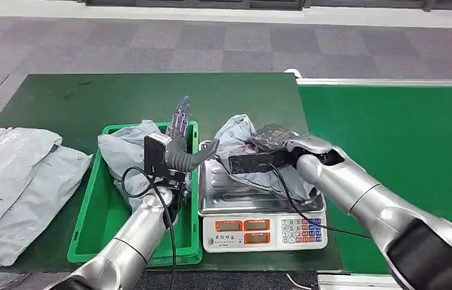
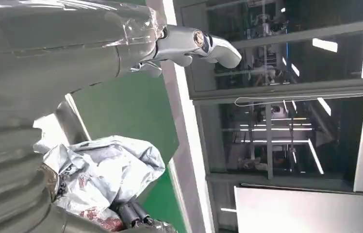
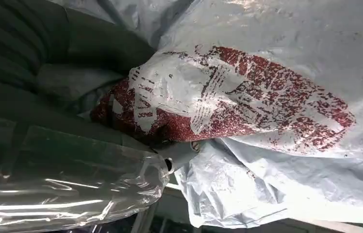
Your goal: Moved the parcel from conveyor to table for the left to box.
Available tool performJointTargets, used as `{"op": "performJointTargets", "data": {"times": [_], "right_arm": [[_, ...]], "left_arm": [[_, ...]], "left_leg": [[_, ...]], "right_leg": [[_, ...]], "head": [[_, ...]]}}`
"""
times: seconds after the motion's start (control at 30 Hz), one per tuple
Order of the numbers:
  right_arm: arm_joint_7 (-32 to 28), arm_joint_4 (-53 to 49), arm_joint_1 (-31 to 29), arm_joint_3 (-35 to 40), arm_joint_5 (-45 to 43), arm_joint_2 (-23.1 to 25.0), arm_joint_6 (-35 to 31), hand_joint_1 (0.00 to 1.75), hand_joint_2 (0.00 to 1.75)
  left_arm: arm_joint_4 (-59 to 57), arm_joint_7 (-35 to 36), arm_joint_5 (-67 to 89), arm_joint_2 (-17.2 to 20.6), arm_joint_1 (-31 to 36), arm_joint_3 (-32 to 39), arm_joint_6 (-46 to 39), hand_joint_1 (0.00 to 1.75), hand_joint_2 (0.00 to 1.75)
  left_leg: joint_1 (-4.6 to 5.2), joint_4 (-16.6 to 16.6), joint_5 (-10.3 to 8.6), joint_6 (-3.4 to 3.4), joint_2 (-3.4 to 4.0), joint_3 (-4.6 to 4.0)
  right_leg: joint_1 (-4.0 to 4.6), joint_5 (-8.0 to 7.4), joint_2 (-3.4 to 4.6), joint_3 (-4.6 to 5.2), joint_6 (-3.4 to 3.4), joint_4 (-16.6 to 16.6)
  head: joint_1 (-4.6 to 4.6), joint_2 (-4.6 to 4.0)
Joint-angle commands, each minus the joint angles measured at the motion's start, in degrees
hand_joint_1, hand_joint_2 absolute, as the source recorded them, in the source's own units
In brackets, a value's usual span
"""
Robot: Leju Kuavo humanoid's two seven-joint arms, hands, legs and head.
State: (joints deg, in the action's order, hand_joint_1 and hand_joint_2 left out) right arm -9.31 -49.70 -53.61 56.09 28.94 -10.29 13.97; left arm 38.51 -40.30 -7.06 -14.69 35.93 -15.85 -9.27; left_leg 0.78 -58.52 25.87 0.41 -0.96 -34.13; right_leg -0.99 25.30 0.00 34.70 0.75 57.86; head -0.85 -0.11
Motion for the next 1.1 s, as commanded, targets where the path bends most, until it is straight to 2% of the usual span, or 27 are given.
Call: {"op": "performJointTargets", "data": {"times": [0.03,0.07,0.1,0.13,0.3,0.4,0.5,0.63,0.67,0.73,0.93,0.97,1.0,1.03,1.07,1.1], "right_arm": [[0.4,2.4,-2.8,4.9,-0.8,-1.4,-0.6,1.75,1.75],[0.4,2.1,-2.0,3.6,-1.6,-1.2,-2.3,0.19,1.75],[0.0,1.6,-1.0,2.2,-2.3,-1.0,-4.4,0.00,1.75],[-1.6,0.5,0.3,0.2,-2.3,-0.8,-9.0,0.00,1.75],[-7.6,-6.8,5.0,-8.3,-6.1,-0.9,-17.7,0.00,1.75],[-9.8,-11.6,7.3,-12.2,-8.3,-1.7,-19.9,0.00,1.75],[-9.8,-12.8,7.5,-12.8,-8.4,-2.1,-19.8,0.00,1.75],[-12.5,-14.5,9.5,-18.1,-16.7,-1.9,-15.5,0.00,1.75],[-12.8,-14.6,9.9,-18.5,-18.0,-2.1,-13.3,0.00,1.75],[-13.8,-14.7,11.6,-21.6,-26.8,-2.4,-4.7,0.00,1.75],[-16.9,-18.4,13.3,-30.1,-40.4,-3.5,3.3,0.00,1.75],[-17.6,-20.8,14.4,-32.0,-41.5,-4.1,3.0,0.00,1.75],[-18.5,-23.9,15.8,-34.4,-40.2,-4.9,0.0,0.00,1.75],[-19.9,-27.8,17.6,-37.4,-37.3,-5.7,-4.9,0.00,1.75],[-20.1,-29.5,18.6,-39.1,-37.1,-5.9,-6.2,0.00,1.75],[-21.3,-33.6,21.5,-43.4,-33.9,-5.9,-11.9,0.00,1.75]], "left_arm": [[-2.5,0.3,-0.1,1.5,1.8,-1.9,-0.6,0.00,1.75],[-1.9,0.3,-0.1,1.6,1.5,-2.0,-1.1,0.00,1.75],[-1.4,0.3,0.0,1.7,1.2,-2.1,-1.2,0.00,1.75],[-0.7,0.3,0.1,1.8,0.7,-2.2,-1.3,0.00,1.75],[-1.0,0.3,0.0,1.7,1.1,-2.3,-0.6,0.00,1.75],[-1.4,0.3,0.0,1.5,1.5,-2.5,-0.3,0.00,1.75],[-1.5,0.3,0.0,1.5,1.5,-2.5,-0.3,0.00,1.75],[-2.3,0.3,-0.1,1.4,2.1,-2.7,-0.2,0.00,1.75],[-2.3,0.3,-0.2,1.5,2.1,-2.8,-0.2,0.00,1.75],[-2.4,0.3,-0.2,1.7,2.0,-3.0,0.1,0.00,1.75],[-1.3,0.3,-0.5,2.1,0.9,-2.6,-0.5,0.00,1.75],[-0.9,0.3,-0.5,2.3,0.5,-2.4,-0.6,0.00,1.75],[-0.6,0.3,-0.5,2.4,0.1,-2.2,-0.5,0.00,1.75],[-0.3,0.3,-0.4,2.6,-0.2,-1.8,-0.8,0.00,1.75],[-0.3,0.3,-0.3,2.6,-0.2,-1.7,-1.0,0.00,1.75],[-0.7,0.3,0.0,2.6,0.0,-1.5,-1.5,0.00,1.75]], "left_leg": [[-0.11,0.1,0.03,-0.15,0.14,0.12],[-0.12,0.1,0.03,-0.17,0.16,0.16],[-0.06,0.0,0.02,-0.09,0.05,0.04],[-0.08,0.1,0.02,-0.11,0.07,0.10],[-0.09,0.0,0.02,-0.11,0.03,0.04],[-0.14,0.1,0.03,-0.18,0.10,0.14],[-0.08,0.0,0.01,-0.12,-0.01,0.04],[-0.05,0.0,0.00,-0.07,-0.03,-0.01],[-0.12,0.0,0.01,-0.12,0.00,0.04],[-0.12,0.0,0.00,-0.13,-0.05,0.05],[-0.01,0.0,0.00,-0.08,-0.04,-0.01],[-0.05,0.0,0.02,-0.10,-0.01,0.02],[-0.10,0.0,0.02,-0.14,-0.03,0.06],[-0.04,0.0,0.00,-0.09,-0.11,0.01],[-0.09,0.1,0.01,-0.13,-0.11,0.06],[-0.05,0.0,0.00,-0.09,-0.17,0.01]], "right_leg": [[0.11,-0.03,0.05,-0.13,-0.08,-0.1],[0.13,-0.04,0.06,-0.17,-0.09,-0.2],[0.07,0.00,-0.01,-0.06,-0.05,0.0],[0.08,-0.01,0.00,-0.11,-0.07,-0.1],[0.09,-0.01,-0.03,-0.07,-0.06,-0.1],[0.14,-0.01,0.00,-0.16,-0.11,-0.2],[0.09,0.01,-0.08,-0.05,-0.07,-0.1],[0.05,0.00,-0.08,0.01,-0.04,0.0],[0.12,-0.01,-0.08,-0.08,-0.07,-0.1],[0.13,-0.01,-0.13,-0.10,-0.06,-0.1],[0.01,0.01,-0.09,0.00,-0.03,0.0],[0.05,0.01,-0.08,-0.04,-0.05,0.0],[0.10,0.01,-0.12,-0.12,-0.07,-0.1],[0.05,0.02,-0.17,-0.07,-0.04,-0.1],[0.10,0.02,-0.19,-0.13,-0.06,-0.1],[0.05,0.04,-0.23,-0.08,-0.04,-0.1]], "head": [[0.00,0.00],[0.00,0.00],[0.00,0.00],[0.00,0.00],[0.00,0.00],[0.00,-0.02],[0.00,0.00],[0.00,0.00],[0.00,0.00],[0.00,0.00],[0.00,0.00],[0.00,0.00],[0.00,0.00],[0.00,0.00],[0.00,0.00],[0.00,0.00]]}}
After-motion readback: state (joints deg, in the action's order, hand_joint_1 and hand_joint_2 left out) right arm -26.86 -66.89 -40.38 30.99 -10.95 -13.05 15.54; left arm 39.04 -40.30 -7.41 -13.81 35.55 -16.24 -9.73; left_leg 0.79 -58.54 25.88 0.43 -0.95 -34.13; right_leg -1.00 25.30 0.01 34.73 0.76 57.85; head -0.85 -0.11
